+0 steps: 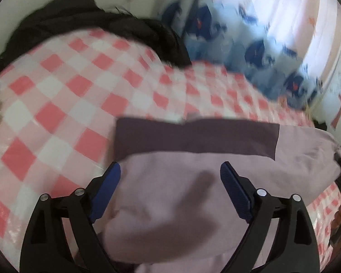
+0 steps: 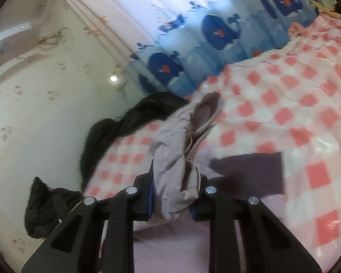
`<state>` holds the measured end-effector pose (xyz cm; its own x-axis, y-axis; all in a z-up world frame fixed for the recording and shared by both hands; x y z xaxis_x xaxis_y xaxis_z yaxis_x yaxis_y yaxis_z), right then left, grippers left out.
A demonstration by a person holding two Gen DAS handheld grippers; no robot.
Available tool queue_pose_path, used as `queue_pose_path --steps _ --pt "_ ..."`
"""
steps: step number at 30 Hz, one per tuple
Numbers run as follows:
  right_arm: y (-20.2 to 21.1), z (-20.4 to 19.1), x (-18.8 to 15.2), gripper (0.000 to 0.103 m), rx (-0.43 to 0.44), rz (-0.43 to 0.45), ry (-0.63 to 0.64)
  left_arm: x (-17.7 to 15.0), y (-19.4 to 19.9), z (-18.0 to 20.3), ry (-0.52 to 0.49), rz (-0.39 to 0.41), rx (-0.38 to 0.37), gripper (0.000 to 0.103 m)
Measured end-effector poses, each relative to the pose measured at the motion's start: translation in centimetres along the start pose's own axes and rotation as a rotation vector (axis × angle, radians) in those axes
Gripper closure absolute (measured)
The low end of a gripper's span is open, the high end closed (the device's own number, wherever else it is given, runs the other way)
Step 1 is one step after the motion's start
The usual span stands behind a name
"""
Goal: Fold large clothes
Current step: 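Release the sleeve and smooth the folded jacket with both grippers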
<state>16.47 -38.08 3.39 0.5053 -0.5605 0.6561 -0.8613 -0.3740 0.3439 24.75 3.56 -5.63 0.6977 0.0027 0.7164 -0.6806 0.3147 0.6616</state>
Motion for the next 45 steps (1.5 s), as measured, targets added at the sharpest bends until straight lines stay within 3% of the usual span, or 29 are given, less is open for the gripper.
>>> queue_pose_path --steps 2,4,7,9,12,14,15,17,19,21,23,25,27,29,31,33,34,37,40,43,45 --pt "-1.9 4.4 -2.5 0.079 -0.094 -0.081 -0.042 -2.1 -3.5 0.5 -0.064 -0.114 0.072 0.016" --pt "-3.5 9.1 -5.7 0.079 -0.169 -0.175 -0.108 -3.9 -5.6 0.7 -0.127 -0.164 0.115 0.014" --pt "-3.7 13.5 -9.3 0.079 -0.144 -0.198 -0.24 -4.8 -5.7 1.0 -0.166 -0.139 0.149 0.013" --pt "-3.2 13.4 -9.4 0.076 -0.137 -0.193 -0.253 -4.4 -4.7 1.2 -0.181 -0.123 0.158 0.013" --pt "-1.4 13.1 -8.4 0.051 -0.177 -0.167 -0.264 -3.0 -2.1 1.9 -0.241 -0.027 0.2 0.013" --pt "2.2 13.2 -6.0 0.045 -0.282 -0.032 -0.264 -1.8 -0.9 2.1 -0.273 0.033 0.219 0.013" --pt "3.4 12.8 -4.9 0.038 -0.332 0.034 -0.254 -1.4 -0.6 2.2 -0.281 0.052 0.226 0.013" --pt "3.8 10.7 -2.7 0.036 -0.341 0.108 -0.172 -0.7 -0.3 2.5 -0.285 0.067 0.234 0.013" --pt "1.6 7.4 -1.3 0.036 -0.329 0.082 -0.045 -0.4 -1.2 2.4 -0.277 0.052 0.23 0.013" --pt "-2.4 4.2 -1.8 0.033 -0.357 -0.006 0.136 -0.8 -2.6 2.1 -0.263 0.019 0.227 0.013" --pt "-7.2 5.9 -4.3 0.033 -0.497 -0.155 0.223 -2.1 -4.5 1.7 -0.25 -0.05 0.21 0.012" --pt "-9.9 9.9 -7.6 0.034 -0.546 -0.292 0.167 -3.5 -6.0 1.6 -0.238 -0.076 0.172 0.011" --pt "-9.9 11.8 -8.4 0.036 -0.525 -0.285 0.139 -3.9 -5.8 1.8 -0.264 -0.063 0.209 0.011" --pt "-9.1 10.8 -7.6 0.038 -0.544 -0.277 0.137 -3.8 -4.7 2.3 -0.295 -0.033 0.233 0.011" --pt "-6.7 8.1 -6.6 0.037 -0.532 -0.203 0.215 -3.9 -3.0 3.3 -0.35 0.027 0.239 0.011" --pt "-4.1 6.4 -6.5 0.033 -0.514 -0.126 0.258 -4.6 -2.7 4.0 -0.398 0.027 0.232 0.011" --pt "-3.2 6.4 -7.2 0.03 -0.515 -0.128 0.265 -5.2 -3.1 4.2 -0.419 0.007 0.232 0.011" --pt "-5.3 11.3 -11.9 0.026 -0.567 -0.328 0.243 -6.2 -4.4 4.2 -0.415 -0.05 0.213 0.01" --pt "-4.7 12.0 -10.6 0.025 -0.525 -0.321 0.116 -5.7 -2.8 4.2 -0.38 -0.031 0.212 0.011" --pt "-3.2 8.9 -9.8 0.024 -0.534 -0.237 0.228 -5.9 -1.1 4.4 -0.38 0.011 0.194 0.011" --pt "-2.9 9.0 -10.7 0.021 -0.553 -0.24 0.258 -7.2 -1.8 3.9 -0.393 -0.033 0.196 0.011"
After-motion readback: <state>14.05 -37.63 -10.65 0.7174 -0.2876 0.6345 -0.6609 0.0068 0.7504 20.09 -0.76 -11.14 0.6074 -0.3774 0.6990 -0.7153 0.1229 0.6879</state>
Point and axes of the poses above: each gripper's, at about its wrist camera, not at the fingertips, and y roughly against the way its jaws point, z to its right, x to its top, the point moved 7 cm from there along -y, roughly the way its jaws point, and after that the axes turned 4 degrees about -y, right-handed, at the moved point
